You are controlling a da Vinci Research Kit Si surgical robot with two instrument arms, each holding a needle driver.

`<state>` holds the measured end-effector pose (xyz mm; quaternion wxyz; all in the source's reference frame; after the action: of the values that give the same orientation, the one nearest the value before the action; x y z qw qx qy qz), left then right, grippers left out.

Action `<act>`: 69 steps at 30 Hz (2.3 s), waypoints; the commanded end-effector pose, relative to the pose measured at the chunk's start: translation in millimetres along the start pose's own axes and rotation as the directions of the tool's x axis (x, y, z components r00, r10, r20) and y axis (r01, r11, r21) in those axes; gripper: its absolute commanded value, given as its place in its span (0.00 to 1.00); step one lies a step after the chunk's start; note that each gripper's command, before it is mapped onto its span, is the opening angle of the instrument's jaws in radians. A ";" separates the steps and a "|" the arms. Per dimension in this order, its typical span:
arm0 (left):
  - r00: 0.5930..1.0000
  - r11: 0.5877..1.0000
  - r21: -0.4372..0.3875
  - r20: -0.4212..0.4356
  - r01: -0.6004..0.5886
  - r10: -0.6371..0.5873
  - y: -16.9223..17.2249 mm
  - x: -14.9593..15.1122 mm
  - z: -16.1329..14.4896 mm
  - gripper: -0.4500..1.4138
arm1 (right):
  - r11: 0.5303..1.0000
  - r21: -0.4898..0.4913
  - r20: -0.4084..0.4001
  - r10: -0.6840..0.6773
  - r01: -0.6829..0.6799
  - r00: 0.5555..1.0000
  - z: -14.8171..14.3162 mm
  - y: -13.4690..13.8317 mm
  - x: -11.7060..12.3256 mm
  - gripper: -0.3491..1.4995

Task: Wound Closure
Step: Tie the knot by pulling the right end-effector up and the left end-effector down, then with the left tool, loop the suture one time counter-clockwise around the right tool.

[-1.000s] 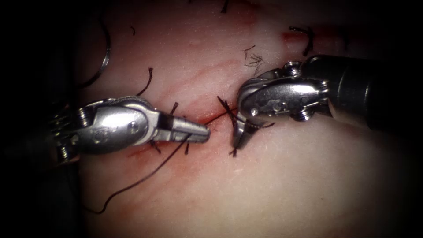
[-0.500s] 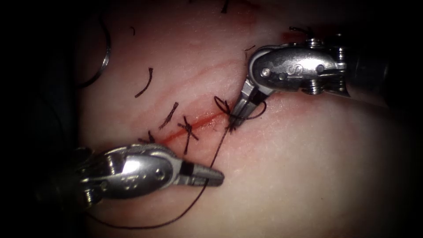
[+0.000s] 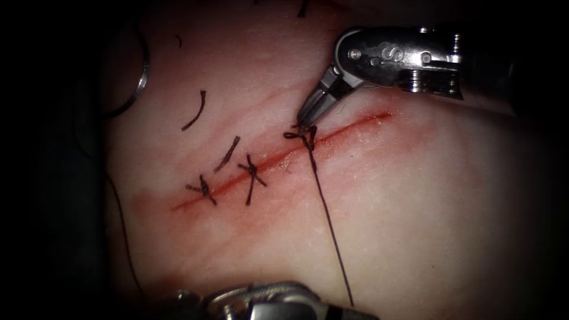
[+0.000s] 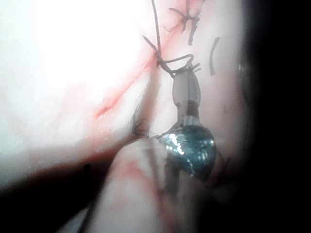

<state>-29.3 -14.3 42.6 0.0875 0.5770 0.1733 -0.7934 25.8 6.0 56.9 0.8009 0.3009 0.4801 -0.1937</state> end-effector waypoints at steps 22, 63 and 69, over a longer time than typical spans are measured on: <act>0.968 0.936 -0.352 -0.229 0.015 -0.102 8.5 1.0 6.8 0.05 | 0.992 -0.123 0.002 0.037 -0.037 0.999 1.4 2.7 -0.5 0.00; 0.991 0.990 -0.078 0.051 -0.118 0.122 -3.7 9.4 -14.3 0.05 | 0.937 -0.333 -0.256 0.016 -0.104 0.967 1.9 -3.8 4.1 0.00; 0.980 0.984 -0.016 0.085 -0.178 0.179 -6.8 9.9 -17.6 0.05 | 0.933 -0.350 -0.280 -0.024 -0.079 0.960 6.3 -3.0 4.3 0.00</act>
<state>-18.4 -0.5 29.3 0.1751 0.5552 0.1142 -0.8050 29.6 -1.1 54.4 0.7686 0.1759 0.6133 -0.0472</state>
